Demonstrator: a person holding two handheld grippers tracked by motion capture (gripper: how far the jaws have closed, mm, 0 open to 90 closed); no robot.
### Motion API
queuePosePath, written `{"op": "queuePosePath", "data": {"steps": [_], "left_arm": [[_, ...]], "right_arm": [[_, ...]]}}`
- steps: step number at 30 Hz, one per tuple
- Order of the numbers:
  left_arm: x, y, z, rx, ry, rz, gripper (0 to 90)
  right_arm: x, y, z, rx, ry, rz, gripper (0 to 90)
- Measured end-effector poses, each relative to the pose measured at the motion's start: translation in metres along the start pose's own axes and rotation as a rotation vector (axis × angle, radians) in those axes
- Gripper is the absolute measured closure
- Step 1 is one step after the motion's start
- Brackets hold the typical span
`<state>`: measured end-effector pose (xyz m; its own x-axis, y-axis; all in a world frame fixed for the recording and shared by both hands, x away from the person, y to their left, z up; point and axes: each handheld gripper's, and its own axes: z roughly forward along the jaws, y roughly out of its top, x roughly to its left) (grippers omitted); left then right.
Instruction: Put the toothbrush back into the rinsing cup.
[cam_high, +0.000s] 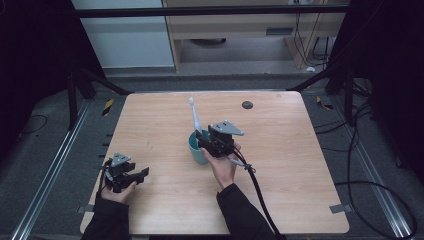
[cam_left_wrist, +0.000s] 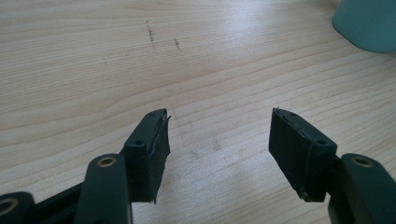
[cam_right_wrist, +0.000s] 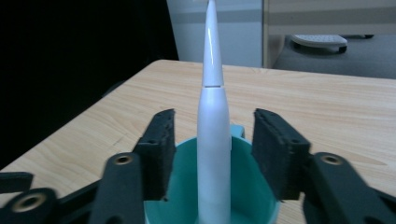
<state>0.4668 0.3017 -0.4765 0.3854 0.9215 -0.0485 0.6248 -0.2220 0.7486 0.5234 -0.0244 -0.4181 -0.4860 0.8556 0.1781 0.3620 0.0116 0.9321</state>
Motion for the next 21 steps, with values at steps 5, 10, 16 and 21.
{"op": "queuePosePath", "data": {"steps": [5,10,16,21], "left_arm": [[0.000,0.000,-0.001,-0.001,0.002,0.002,37.6],[-0.001,0.000,0.000,-0.003,-0.001,0.000,37.6],[-0.001,0.000,-0.001,-0.005,0.000,0.001,38.9],[-0.002,0.000,-0.001,0.000,-0.003,-0.002,43.3]], "right_arm": [[-0.014,0.005,-0.027,0.015,0.041,-0.017,32.3],[-0.039,-0.005,-0.055,0.071,0.015,-0.064,26.8],[-0.074,-0.023,-0.080,0.110,-0.025,-0.044,24.3],[-0.106,-0.040,-0.102,0.151,-0.071,-0.025,22.1]]}}
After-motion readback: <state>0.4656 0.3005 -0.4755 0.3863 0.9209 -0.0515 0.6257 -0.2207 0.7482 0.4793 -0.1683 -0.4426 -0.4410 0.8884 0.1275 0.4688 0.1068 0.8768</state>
